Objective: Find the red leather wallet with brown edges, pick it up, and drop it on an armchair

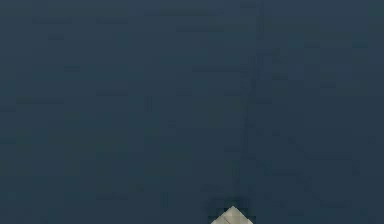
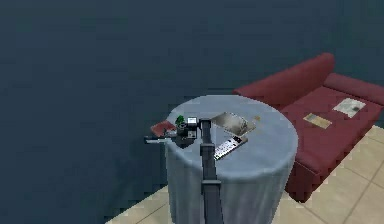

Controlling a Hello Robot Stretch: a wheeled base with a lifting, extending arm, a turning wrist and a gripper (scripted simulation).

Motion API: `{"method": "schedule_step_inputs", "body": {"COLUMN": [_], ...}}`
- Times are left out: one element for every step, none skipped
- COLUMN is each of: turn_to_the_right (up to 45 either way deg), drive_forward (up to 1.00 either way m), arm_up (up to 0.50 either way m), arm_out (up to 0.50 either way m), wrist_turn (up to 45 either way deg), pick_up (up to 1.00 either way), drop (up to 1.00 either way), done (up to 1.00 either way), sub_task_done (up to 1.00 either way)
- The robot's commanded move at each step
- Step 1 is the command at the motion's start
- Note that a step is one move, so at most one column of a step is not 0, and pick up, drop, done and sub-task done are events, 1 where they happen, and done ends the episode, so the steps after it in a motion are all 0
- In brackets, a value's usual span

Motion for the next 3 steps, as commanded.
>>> {"method": "schedule_step_inputs", "body": {"turn_to_the_right": [0.0, 0.0, 0.0], "drive_forward": [0.0, 0.0, 0.0], "arm_up": [0.0, 0.1, 0.2], "arm_out": [0.0, 0.0, 0.0], "wrist_turn": [0.0, 0.0, 0.0], "pick_up": [1.0, 0.0, 0.0], "drop": [0.0, 0.0, 0.0], "done": [0.0, 0.0, 0.0], "sub_task_done": [0.0, 0.0, 0.0]}}
